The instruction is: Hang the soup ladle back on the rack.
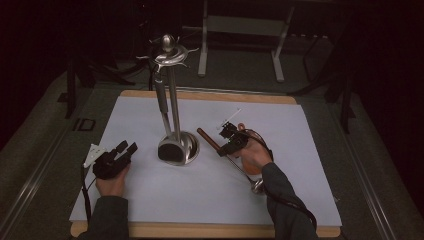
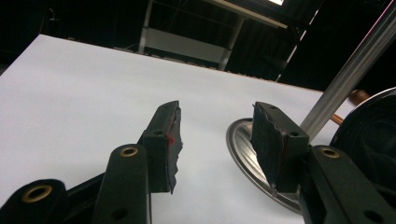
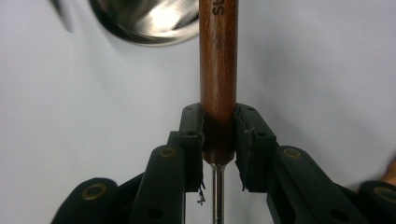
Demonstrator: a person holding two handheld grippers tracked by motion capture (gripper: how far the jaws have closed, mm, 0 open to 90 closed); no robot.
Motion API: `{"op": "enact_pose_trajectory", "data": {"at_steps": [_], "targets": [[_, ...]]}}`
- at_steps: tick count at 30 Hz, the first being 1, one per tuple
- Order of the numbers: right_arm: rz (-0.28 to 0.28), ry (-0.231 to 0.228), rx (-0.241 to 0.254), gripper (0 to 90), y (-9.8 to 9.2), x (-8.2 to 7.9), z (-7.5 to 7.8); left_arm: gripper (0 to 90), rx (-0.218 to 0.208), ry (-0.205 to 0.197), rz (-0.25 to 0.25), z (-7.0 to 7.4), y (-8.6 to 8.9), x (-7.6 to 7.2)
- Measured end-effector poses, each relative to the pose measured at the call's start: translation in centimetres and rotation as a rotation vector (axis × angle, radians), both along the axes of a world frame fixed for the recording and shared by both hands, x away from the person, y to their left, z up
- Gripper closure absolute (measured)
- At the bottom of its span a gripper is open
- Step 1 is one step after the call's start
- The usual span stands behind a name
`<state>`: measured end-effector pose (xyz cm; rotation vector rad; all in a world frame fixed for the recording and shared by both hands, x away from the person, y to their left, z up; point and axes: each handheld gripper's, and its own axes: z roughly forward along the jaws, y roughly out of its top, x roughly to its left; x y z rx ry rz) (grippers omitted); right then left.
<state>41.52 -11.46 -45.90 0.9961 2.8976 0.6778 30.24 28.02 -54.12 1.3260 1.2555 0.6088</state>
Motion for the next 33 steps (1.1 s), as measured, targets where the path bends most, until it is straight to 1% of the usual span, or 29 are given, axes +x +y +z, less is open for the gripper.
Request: {"op": "enact_pose_trajectory", "data": {"at_steps": [7, 15, 21, 22, 24, 29, 33], "targets": [[0.019, -0.020, 0.074, 74.0, -0.6, -0.7, 1.2, 52.9, 0.001, 0.001, 0.000, 0.0, 0.0, 0.0], [0.049, -0.037, 0.160, 74.0, -1.2, -1.1, 1.9, 52.9, -0.001, 0.001, 0.001, 0.0, 0.0, 0.0], [0.084, -0.064, 0.225, 74.0, -1.5, -1.6, 2.7, 52.9, -0.001, 0.001, 0.001, 0.0, 0.0, 0.0], [0.084, -0.064, 0.225, 74.0, -1.5, -1.6, 2.7, 52.9, -0.001, 0.001, 0.001, 0.0, 0.0, 0.0], [0.107, -0.080, 0.264, 74.0, -1.7, -1.8, 3.2, 52.9, 0.000, 0.001, 0.001, 0.0, 0.0, 0.0], [0.138, -0.116, 0.314, 74.1, -1.9, -2.2, 3.9, 52.9, -0.001, 0.001, 0.001, 0.0, 0.0, 0.0], [0.165, -0.161, 0.356, 74.2, -2.0, -2.5, 4.4, 52.9, -0.001, 0.002, 0.002, 0.0, 0.0, 0.0]]}}
